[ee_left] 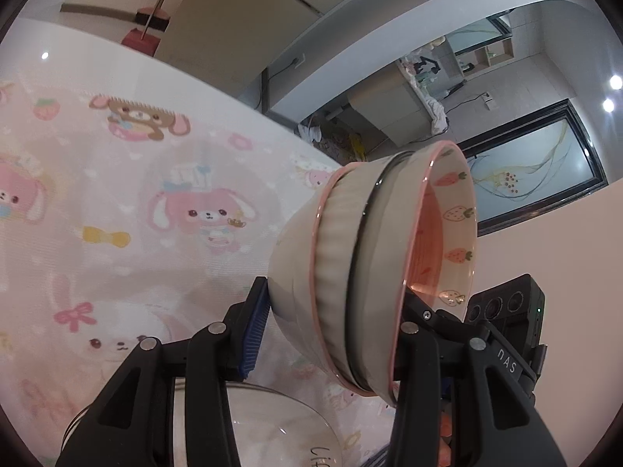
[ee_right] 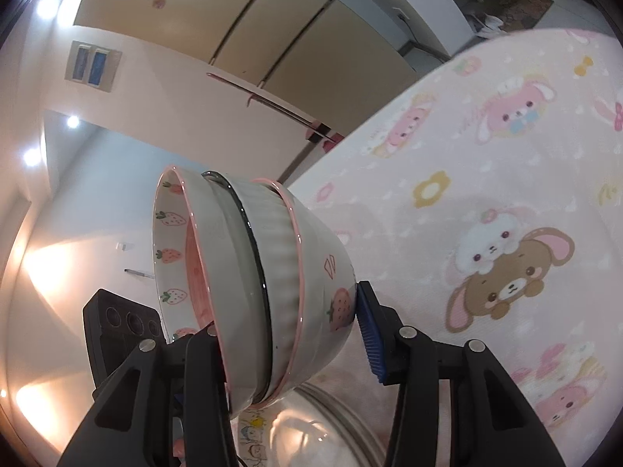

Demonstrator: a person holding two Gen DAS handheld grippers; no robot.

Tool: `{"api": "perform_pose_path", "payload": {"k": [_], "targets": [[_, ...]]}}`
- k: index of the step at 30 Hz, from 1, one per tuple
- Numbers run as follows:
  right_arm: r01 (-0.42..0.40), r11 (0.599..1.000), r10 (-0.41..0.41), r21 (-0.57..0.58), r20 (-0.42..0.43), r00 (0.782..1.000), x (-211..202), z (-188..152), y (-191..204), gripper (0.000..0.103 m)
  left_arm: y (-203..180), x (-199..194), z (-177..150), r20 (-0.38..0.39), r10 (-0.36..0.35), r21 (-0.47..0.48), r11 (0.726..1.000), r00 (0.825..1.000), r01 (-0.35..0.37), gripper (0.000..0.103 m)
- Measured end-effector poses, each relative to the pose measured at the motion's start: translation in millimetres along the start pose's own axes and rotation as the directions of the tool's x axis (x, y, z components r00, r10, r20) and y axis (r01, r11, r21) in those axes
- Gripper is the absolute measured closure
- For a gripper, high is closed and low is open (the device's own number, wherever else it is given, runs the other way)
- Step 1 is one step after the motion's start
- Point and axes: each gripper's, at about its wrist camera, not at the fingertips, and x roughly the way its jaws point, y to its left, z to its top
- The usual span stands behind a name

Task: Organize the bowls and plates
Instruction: 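Lift the bowl stack with both grippers and carry it over the plate stack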

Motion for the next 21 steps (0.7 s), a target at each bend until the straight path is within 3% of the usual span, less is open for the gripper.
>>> {"api": "perform_pose_path", "payload": {"k": [6, 11, 16, 21], "targets": [[-0.045, 0.998, 0.045, -0.043, 0.012, 0.999, -17, -7, 27, 0.055, -15, -34, -5, 0.056, -0.005, 0.041, 0.999, 0.998, 0.002, 0.060], [-0.049, 0.996, 0.049, -0.078, 0.000, 0.999, -35, -24, 61, 0.055, -20, -69, -11, 0.051, -0.007, 0.048, 0.999, 0.999, 0.004, 0.060], [-0.107, 0.989, 0.105, -0.099, -0.027, 0.994, -47, -46, 94, 0.055, -38, -114, -25, 0.128, 0.038, 0.092, 0.995, 0.991, -0.050, 0.060], [-0.106, 0.983, 0.104, -0.149, -0.026, 0.994, -68, -72, 118, 0.055, -37, -144, -48, 0.158, 0.016, 0.088, 0.996, 0.987, -0.031, 0.059]]}}
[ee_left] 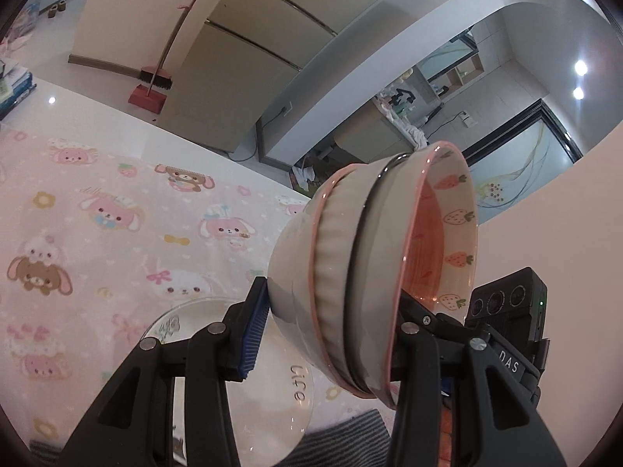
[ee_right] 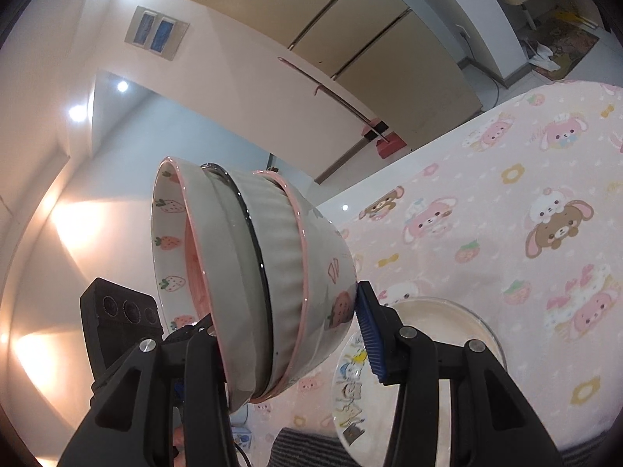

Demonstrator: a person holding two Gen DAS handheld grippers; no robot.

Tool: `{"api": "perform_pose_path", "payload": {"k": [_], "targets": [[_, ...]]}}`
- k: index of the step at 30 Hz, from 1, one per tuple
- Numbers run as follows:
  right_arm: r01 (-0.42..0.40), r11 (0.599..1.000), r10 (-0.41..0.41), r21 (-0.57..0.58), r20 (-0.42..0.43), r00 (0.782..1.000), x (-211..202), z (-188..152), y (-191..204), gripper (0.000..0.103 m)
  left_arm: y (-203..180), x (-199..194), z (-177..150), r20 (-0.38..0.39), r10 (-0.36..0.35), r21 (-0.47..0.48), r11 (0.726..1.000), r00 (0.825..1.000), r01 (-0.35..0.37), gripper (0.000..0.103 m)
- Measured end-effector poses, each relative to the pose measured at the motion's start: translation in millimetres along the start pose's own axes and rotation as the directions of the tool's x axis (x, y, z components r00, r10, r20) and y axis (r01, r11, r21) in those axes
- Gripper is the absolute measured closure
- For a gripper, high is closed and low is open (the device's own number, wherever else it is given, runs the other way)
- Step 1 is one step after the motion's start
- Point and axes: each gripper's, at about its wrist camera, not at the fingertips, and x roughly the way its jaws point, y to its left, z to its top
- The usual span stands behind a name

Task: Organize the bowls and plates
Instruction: 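Lift the bowl stack with both grippers and carry it over the plate stack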

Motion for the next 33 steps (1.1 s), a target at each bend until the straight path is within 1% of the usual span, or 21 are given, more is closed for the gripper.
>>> {"api": "perform_pose_path", "payload": {"k": [4, 13, 22, 26, 29, 33], "targets": [[0.003, 1.000, -0.003, 0.000, -0.014, 1.000, -6, -19, 6, 0.055, 1, -14, -15, -0.003, 0.005, 0.000, 1.000, 1.000, -0.005, 0.059], [0.015, 1.000, -0.015, 0.012, -0.051, 0.999, -6, -54, -1, 0.055, 16, -26, -50, -0.018, 0.009, 0.002, 1.000, 1.000, -0.009, 0.059], [0.035, 0.999, -0.032, 0.031, -0.092, 0.995, 9, -75, -19, 0.055, 38, -20, -69, -0.044, 0.022, -0.022, 0.999, 0.999, -0.023, 0.059], [0.055, 0.998, -0.051, 0.030, -0.111, 0.992, 17, -81, -25, 0.055, 50, -15, -76, -0.051, 0.017, -0.043, 0.999, 0.999, -0.019, 0.059], [0.071, 0.997, -0.065, 0.037, -0.128, 0.990, 24, -84, -32, 0.055, 59, -8, -79, -0.071, 0.013, -0.061, 0.998, 0.997, -0.017, 0.059], [0.069, 0.996, -0.061, 0.056, -0.143, 0.988, 30, -85, -41, 0.055, 63, -2, -82, -0.089, 0.026, -0.052, 0.998, 0.996, -0.031, 0.059]]}}
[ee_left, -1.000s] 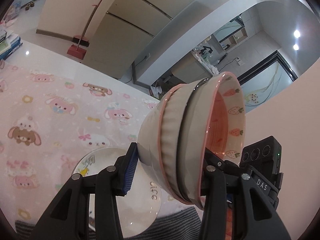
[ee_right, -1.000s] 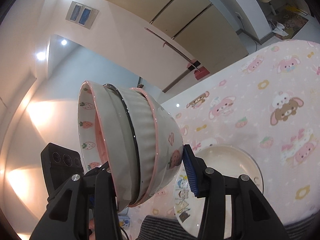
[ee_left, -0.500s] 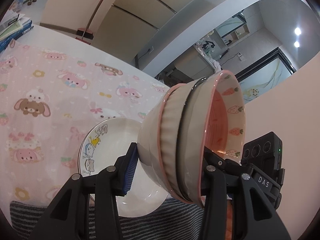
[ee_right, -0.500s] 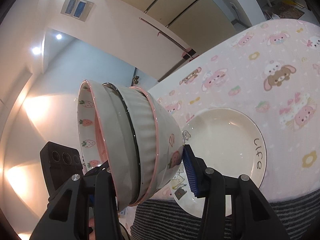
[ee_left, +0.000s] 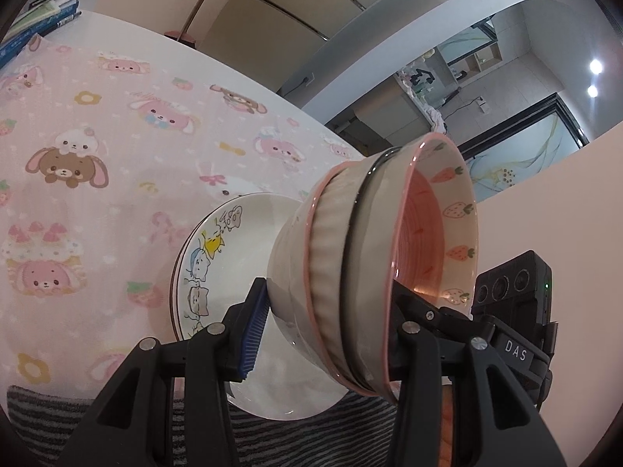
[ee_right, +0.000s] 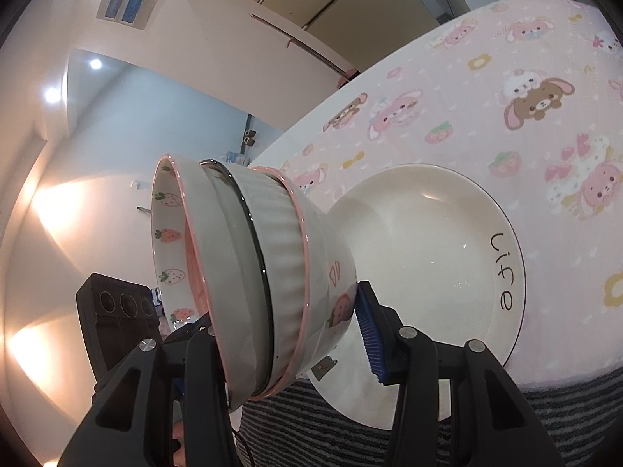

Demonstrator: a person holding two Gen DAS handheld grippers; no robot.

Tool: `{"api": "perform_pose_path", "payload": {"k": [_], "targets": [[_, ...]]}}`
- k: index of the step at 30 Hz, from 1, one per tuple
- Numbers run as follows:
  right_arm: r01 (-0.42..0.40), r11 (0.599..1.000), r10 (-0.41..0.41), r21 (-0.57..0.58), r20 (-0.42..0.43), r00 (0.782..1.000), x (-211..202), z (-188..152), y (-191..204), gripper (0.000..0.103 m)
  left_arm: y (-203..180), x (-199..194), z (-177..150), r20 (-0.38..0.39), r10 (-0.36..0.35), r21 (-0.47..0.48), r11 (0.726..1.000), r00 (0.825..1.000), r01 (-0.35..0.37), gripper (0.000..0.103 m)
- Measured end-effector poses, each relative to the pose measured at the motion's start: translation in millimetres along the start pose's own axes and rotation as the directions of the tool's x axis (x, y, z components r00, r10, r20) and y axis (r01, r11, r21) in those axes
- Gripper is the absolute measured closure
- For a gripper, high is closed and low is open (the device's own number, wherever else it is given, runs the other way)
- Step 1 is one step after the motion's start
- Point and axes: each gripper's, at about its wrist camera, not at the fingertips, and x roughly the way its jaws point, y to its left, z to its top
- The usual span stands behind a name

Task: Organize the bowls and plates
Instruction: 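Lift the bowl stack with both grippers and carry it over the plate stack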

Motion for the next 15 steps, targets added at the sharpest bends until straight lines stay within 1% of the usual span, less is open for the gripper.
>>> {"api": "perform_pose_path", "payload": {"k": [7, 12, 15], "targets": [[0.019, 1.000, -0.018, 0.010, -0.011, 1.000, 5, 0, -9, 0.056, 7, 12, -2, -0.018, -0.005, -0.008, 1.000, 1.000, 0.005, 0.059], [0.032, 0.999, -0.031, 0.020, -0.026, 0.999, 10, -2, -17, 0.055, 12, 21, -3, -0.048, 0.008, -0.011, 1.000, 0.999, -0.008, 0.059], [0.035, 0.999, -0.034, 0.021, -0.029, 0.999, 12, -2, -20, 0.056, 14, 23, -4, -0.049, 0.009, -0.005, 1.000, 0.999, -0.009, 0.059]]}}
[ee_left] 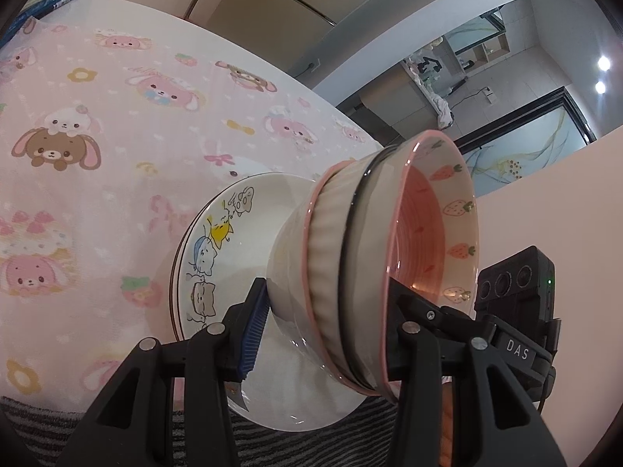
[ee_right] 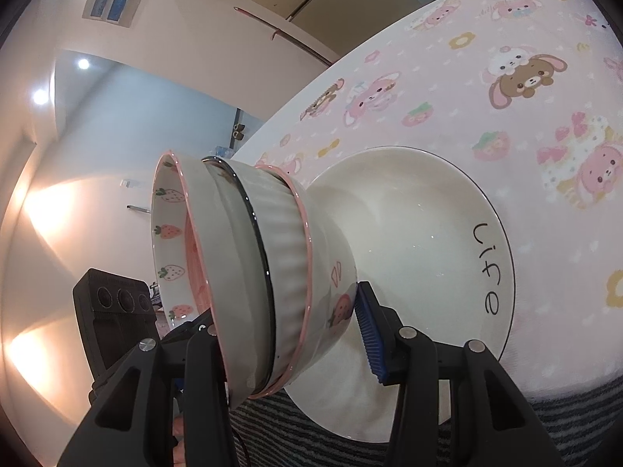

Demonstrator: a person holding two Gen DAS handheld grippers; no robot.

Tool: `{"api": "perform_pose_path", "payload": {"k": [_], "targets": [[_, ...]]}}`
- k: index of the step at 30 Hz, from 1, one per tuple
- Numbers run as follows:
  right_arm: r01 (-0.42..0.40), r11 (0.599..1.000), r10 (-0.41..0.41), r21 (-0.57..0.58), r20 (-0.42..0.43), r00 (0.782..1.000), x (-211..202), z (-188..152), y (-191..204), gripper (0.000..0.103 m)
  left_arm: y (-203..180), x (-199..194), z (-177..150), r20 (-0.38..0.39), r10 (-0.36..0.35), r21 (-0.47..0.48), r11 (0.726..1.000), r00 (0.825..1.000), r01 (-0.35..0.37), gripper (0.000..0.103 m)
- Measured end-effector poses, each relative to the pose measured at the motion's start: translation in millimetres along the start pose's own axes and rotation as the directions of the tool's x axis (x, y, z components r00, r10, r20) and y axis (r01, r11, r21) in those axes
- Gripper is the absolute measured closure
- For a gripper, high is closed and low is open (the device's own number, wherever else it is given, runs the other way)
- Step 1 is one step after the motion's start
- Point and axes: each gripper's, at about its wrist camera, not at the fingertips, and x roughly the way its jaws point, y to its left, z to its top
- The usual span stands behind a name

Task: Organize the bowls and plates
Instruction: 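Lift the bowl stack with both grippers and carry it over the plate stack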

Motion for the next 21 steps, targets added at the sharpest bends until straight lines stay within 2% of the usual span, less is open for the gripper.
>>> {"api": "perform_pose_path", "payload": {"k": [21], "targets": [[0.078, 0.997, -0.079, -0.028, -0.017, 0.997, 7, -9, -4, 0.056, 6, 14, -6, -0.011, 0.073, 0.024, 0.997, 0.997, -0.073, 0.059]]}}
